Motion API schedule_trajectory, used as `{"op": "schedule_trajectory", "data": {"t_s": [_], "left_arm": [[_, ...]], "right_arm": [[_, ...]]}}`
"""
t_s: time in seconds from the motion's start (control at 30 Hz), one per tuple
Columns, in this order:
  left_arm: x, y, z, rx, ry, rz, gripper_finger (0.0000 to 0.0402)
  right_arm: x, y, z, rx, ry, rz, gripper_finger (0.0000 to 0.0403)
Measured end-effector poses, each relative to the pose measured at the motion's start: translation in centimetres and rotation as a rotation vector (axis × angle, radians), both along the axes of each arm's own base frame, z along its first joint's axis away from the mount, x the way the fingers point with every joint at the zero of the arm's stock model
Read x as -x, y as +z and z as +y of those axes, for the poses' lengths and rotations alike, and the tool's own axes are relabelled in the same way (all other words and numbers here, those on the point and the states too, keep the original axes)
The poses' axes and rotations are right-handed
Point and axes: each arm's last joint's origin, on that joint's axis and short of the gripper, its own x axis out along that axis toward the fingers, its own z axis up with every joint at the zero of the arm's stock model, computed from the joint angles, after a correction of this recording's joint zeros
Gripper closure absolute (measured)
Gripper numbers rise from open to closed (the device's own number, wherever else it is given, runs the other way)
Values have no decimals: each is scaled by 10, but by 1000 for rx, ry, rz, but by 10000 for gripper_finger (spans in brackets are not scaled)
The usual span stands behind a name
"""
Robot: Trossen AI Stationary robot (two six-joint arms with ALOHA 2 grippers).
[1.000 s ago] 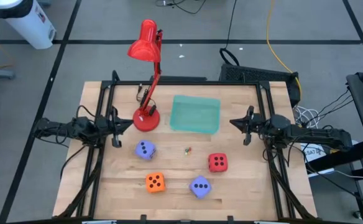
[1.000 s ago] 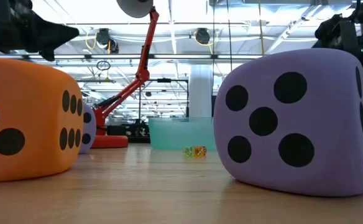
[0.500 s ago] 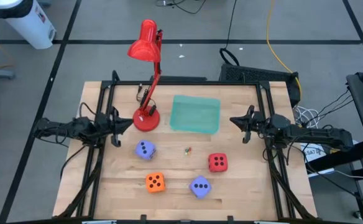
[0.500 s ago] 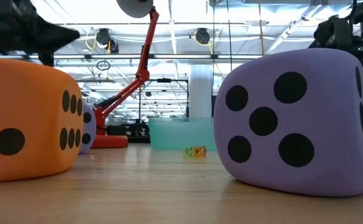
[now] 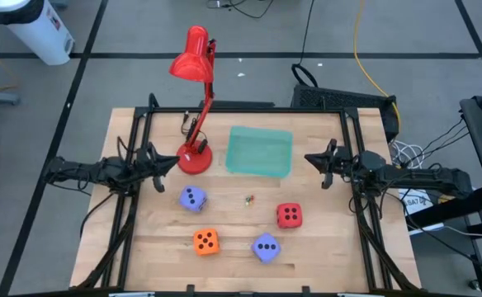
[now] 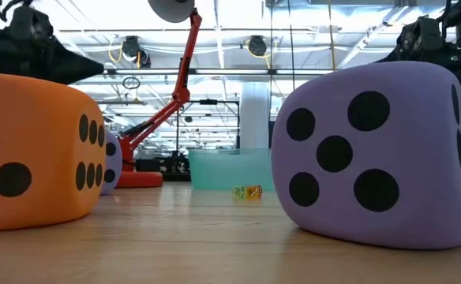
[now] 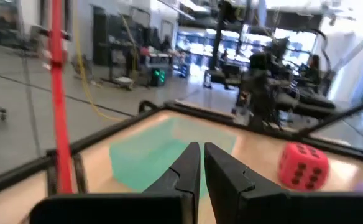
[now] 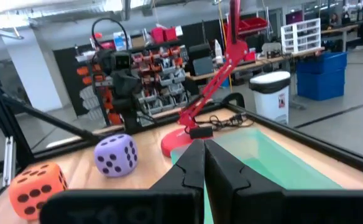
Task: Pick & Place Dice
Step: Put the large red die into the blue bin
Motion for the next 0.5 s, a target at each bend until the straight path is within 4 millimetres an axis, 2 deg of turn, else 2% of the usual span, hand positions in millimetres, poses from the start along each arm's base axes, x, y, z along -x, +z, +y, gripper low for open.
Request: {"op": "schedule_trajectory", "data": {"t_s": [0.27,0.37,0.5], "left_arm": [[-1,-2,0,-91,-15,57,371],[0,5,1,-85,-4,28,371],[-1,-2,-1,-47,-67,85,371]], "right_arm": [[-5,-2,2,-5,58,16,403],[-8,-5,6,-6,112,44,403],[-14,-12,15,3,154,111,403]]}}
